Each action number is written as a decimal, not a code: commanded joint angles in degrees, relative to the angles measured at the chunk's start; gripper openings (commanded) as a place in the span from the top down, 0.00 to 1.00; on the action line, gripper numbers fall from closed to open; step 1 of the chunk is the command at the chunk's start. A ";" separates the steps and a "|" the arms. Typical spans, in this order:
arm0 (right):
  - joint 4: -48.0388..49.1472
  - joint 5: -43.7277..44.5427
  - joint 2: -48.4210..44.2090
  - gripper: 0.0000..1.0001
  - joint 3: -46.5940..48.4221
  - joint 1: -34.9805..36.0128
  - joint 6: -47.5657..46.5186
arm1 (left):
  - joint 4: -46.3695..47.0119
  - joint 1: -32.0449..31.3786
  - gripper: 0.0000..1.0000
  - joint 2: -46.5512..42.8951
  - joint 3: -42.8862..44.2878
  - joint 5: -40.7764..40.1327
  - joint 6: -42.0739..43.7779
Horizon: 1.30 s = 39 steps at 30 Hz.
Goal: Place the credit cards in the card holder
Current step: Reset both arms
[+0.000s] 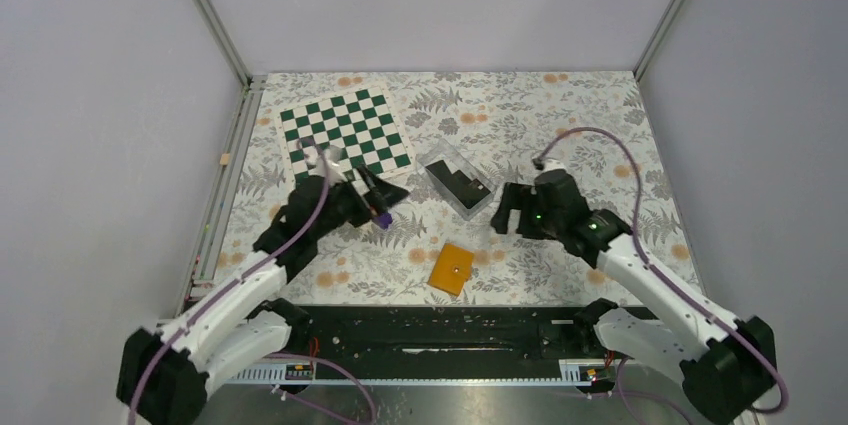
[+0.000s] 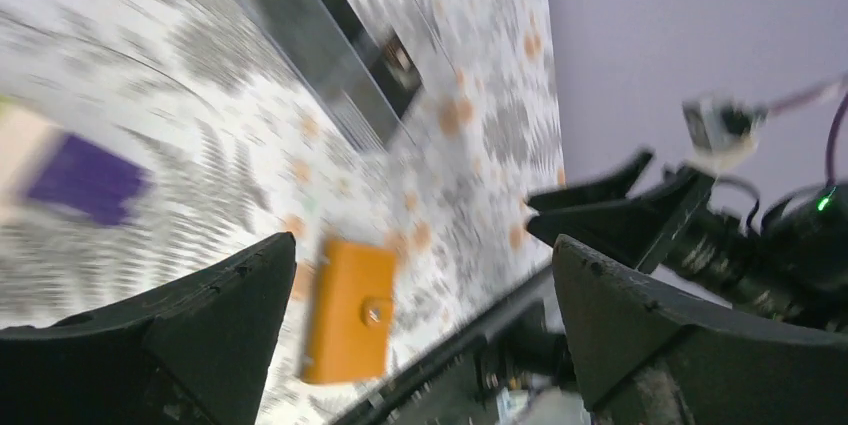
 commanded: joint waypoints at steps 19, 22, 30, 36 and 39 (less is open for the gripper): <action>55.84 27.77 -5.46 0.00 -30.53 -20.27 -35.46 | 23.10 20.92 0.01 -3.87 -18.41 -33.49 50.47; 58.83 22.66 -0.61 0.00 -28.31 -25.06 -35.21 | 35.38 22.29 0.01 2.99 -19.59 -29.03 52.88; 58.97 14.12 14.09 0.01 -17.56 -32.30 -31.46 | 52.11 25.17 0.01 18.07 -16.19 -23.43 58.97; 76.57 10.01 18.63 0.01 -25.14 -33.48 -30.18 | 59.81 32.27 0.01 22.36 -18.43 -16.96 52.84; 81.40 9.93 19.50 0.01 -26.49 -33.53 -29.81 | 58.88 32.23 0.01 22.25 -18.18 -15.89 53.09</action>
